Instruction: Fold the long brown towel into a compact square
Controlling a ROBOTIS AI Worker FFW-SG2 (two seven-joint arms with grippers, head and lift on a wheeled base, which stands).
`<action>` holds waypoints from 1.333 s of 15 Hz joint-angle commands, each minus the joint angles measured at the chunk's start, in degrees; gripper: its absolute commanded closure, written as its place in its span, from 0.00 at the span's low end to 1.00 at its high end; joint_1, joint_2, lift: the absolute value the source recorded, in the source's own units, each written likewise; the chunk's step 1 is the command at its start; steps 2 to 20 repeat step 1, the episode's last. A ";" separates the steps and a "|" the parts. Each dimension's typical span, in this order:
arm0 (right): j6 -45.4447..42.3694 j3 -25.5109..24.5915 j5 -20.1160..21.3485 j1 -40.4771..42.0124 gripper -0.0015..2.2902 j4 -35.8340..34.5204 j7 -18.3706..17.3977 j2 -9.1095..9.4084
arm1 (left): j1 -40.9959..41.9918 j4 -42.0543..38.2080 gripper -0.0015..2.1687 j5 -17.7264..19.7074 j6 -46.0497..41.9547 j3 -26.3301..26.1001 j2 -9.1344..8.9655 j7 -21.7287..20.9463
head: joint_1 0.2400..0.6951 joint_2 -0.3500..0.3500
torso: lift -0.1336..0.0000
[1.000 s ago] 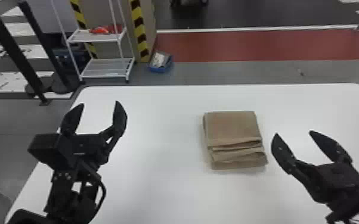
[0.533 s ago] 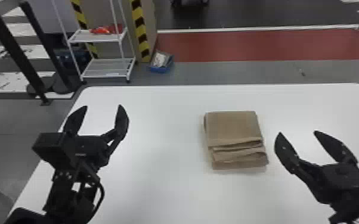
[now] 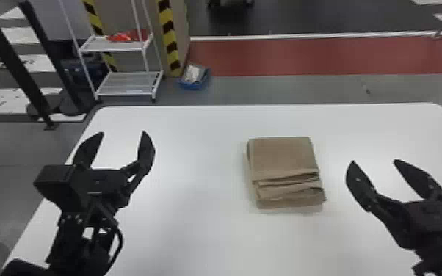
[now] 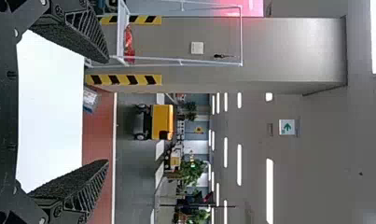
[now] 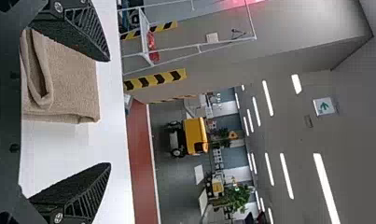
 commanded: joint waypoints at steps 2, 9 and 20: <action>-0.07 -0.40 -0.44 -0.14 0.04 0.19 0.00 -0.09 | -0.33 0.17 0.07 0.00 -0.07 -0.20 0.00 -0.06 | 1.00 0.61 | 0.10; -0.07 -0.40 -0.44 -0.14 0.04 0.19 0.00 -0.09 | -0.33 0.17 0.07 0.00 -0.07 -0.20 0.00 -0.06 | 1.00 0.61 | 0.10; -0.07 -0.40 -0.44 -0.14 0.04 0.19 0.00 -0.09 | -0.33 0.17 0.07 0.00 -0.07 -0.20 0.00 -0.06 | 1.00 0.61 | 0.10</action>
